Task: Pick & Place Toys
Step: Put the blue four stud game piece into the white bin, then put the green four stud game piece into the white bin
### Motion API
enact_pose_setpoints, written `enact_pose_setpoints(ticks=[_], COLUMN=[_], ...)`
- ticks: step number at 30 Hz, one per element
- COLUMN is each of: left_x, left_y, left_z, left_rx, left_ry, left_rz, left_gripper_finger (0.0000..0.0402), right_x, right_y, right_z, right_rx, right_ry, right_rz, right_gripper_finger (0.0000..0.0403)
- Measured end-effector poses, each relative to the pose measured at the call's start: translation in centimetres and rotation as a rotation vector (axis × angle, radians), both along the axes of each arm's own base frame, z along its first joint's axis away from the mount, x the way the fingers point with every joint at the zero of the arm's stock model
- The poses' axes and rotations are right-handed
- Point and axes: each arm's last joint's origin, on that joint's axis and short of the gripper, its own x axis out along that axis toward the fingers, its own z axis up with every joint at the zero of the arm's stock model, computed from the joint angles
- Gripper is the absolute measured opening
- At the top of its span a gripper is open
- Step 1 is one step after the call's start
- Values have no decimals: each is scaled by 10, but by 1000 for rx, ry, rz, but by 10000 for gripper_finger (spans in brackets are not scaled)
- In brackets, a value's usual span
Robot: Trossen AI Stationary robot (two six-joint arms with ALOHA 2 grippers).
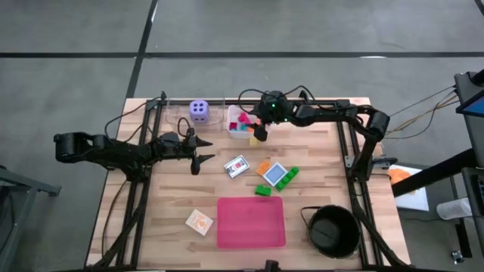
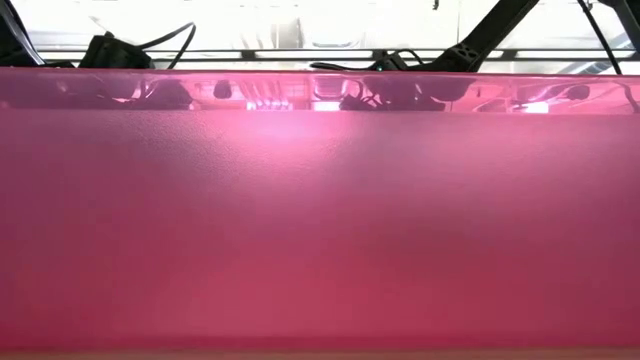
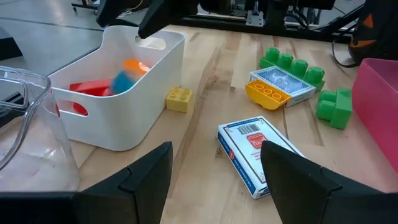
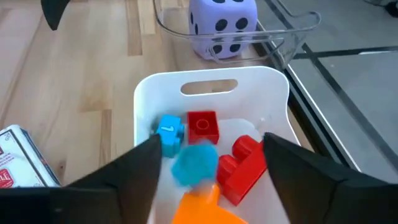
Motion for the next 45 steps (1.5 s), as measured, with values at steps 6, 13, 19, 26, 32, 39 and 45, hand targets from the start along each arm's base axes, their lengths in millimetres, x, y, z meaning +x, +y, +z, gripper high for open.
enact_pose_setpoints(ticks=[6,13,19,26,32,39,45], left_x=[0,0,-1,-1,-1,-1,-1], left_y=[0,0,0,0,0,0,0], left_z=[0,-1,-2,-2,-2,-2,-2], left_rx=[-1,-5,-7,-7,-7,-12,-12], left_ry=[3,15,22,22,21,20,20], left_rz=[0,0,0,0,0,2,2], left_gripper_finger=[246,246,246,246,246,245,245], right_x=[0,2,-1,-19,-41,-57,-64], right_y=[0,10,34,71,103,135,155], right_z=[0,-3,-1,22,36,37,23], right_rx=[-9,8,14,43,115,168,200], right_ry=[5,52,162,297,448,624,775], right_rz=[-15,19,108,210,270,276,271], right_gripper_finger=[329,333,334,334,334,334,334])
